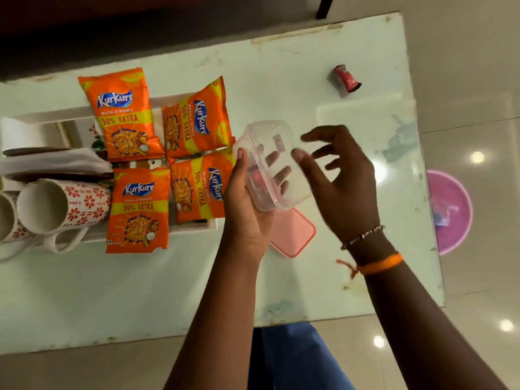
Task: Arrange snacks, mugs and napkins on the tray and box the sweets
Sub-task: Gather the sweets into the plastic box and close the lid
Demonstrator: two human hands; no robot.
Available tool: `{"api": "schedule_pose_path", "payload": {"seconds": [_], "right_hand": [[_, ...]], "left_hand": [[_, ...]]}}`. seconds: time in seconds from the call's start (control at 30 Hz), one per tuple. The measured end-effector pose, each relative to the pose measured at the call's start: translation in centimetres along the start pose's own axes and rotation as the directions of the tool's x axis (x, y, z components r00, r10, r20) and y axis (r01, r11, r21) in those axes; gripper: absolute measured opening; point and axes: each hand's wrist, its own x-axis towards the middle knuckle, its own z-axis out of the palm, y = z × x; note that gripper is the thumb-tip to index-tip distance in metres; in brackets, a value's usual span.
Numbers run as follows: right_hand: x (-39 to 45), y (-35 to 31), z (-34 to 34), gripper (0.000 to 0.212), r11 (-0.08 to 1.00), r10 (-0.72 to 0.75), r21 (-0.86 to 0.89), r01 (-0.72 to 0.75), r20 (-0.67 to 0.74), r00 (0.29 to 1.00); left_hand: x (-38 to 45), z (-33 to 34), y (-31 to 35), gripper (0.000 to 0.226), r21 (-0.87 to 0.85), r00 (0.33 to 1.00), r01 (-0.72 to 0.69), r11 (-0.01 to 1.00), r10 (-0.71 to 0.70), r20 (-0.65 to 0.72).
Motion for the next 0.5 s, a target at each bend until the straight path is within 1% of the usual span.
{"api": "schedule_pose_path", "payload": {"seconds": [0.07, 0.1, 0.13, 0.2, 0.23, 0.3, 0.37, 0.4, 0.43, 0.5], "right_hand": [[2.9, 2.1, -0.6, 0.021, 0.999, 0.015, -0.046, -0.021, -0.122, 0.992], [4.8, 3.4, -0.6, 0.026, 0.993, 0.022, -0.108, -0.038, -0.151, 0.988], [6.8, 4.9, -0.4, 0.034, 0.98, 0.038, -0.187, -0.064, -0.144, 0.989], [10.5, 7.3, 0.4, 0.047, 0.935, 0.123, -0.327, -0.136, -0.058, 0.991], [11.9, 8.2, 0.9, 0.051, 0.909, 0.154, -0.391, -0.142, -0.002, 0.988], [13.3, 9.6, 1.6, 0.056, 0.841, 0.143, -0.538, -0.064, 0.107, 0.984], [13.0, 10.4, 1.5, 0.054, 0.771, 0.081, -0.636, 0.026, 0.139, 0.987], [12.3, 10.7, 1.3, 0.048, 0.774, 0.038, -0.631, 0.049, 0.124, 0.992], [11.4, 11.0, 1.0, 0.04, 0.809, 0.008, -0.586, 0.051, 0.097, 0.995], [9.1, 10.7, 0.0, 0.028, 0.919, 0.013, -0.395, -0.013, -0.001, 1.0]], "left_hand": [[0.5, 0.7, -0.4, 0.062, -0.027, 0.999, 0.046, 0.999, -0.046, 0.012], [0.8, 1.0, -0.6, 0.062, -0.038, 0.998, 0.055, 0.998, -0.055, 0.019], [0.9, 1.3, -0.7, 0.061, -0.047, 0.998, 0.062, 0.997, -0.061, 0.024], [1.1, 1.7, -1.0, 0.065, -0.051, 0.997, 0.081, 0.995, -0.08, 0.018], [1.2, 1.8, -1.2, 0.067, -0.047, 0.996, 0.089, 0.995, -0.088, 0.015], [1.5, 1.6, -1.6, 0.069, -0.035, 0.994, 0.11, 0.993, -0.11, 0.011], [1.5, 1.4, -1.8, 0.064, 0.002, 0.991, 0.135, 0.991, -0.135, 0.001], [1.4, 1.3, -2.0, 0.06, 0.016, 0.989, 0.146, 0.989, -0.146, -0.004], [1.4, 1.1, -2.2, 0.058, 0.025, 0.988, 0.155, 0.988, -0.155, -0.012], [1.2, 1.1, -2.4, 0.055, 0.035, 0.985, 0.171, 0.985, -0.17, -0.024]]}}
